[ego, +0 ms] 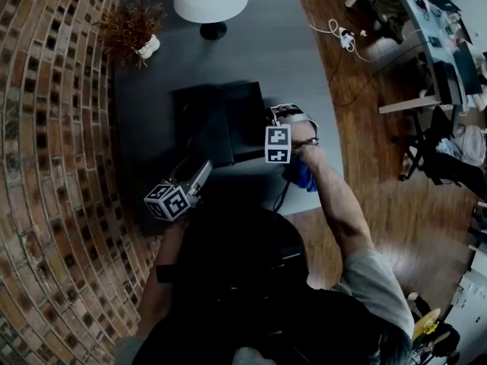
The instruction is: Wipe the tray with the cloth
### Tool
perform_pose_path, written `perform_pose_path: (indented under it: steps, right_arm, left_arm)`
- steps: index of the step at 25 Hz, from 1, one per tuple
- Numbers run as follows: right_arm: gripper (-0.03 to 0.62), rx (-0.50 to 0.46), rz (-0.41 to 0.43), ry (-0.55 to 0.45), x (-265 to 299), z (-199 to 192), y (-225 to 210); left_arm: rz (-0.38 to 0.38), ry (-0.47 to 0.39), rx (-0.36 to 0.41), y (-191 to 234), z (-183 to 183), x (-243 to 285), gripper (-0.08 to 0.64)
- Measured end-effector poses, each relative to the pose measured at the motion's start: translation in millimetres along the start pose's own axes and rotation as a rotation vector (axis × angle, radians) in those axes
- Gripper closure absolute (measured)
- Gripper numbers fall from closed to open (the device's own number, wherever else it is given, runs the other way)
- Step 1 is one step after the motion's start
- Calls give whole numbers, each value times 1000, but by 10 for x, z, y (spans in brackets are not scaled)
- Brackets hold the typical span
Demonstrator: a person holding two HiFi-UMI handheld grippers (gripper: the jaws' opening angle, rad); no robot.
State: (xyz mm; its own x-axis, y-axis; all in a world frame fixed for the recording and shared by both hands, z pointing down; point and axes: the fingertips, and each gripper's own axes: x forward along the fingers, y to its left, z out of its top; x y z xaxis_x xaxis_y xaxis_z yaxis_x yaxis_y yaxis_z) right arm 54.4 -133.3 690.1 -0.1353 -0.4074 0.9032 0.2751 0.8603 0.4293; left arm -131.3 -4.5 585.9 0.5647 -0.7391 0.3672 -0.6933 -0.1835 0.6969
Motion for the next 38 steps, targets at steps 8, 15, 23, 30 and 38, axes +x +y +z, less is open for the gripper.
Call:
perform_pose_path:
  steps: [8,15,23,30,38]
  right_arm:
    - [509,72,25,16,52,21,116]
    - [472,202,-116,18,-92,-169,-115]
    - [472,649,-199,-52,-833,-934,-351]
    - [472,1593,-458,-829,-2667,-1798,-700]
    - [477,1501,-451,-1501,-4703,-1938,-383]
  left_arm:
    - [2,25,15,-21,-68,-2,281]
    - [2,25,18,-25,-66,-7,281]
    - [-4,17,19,-19,-33,-12,281]
    - [-4,1,7,-25,-18,-19,281]
    - [-4,-5,0,4,-7,-22,292]
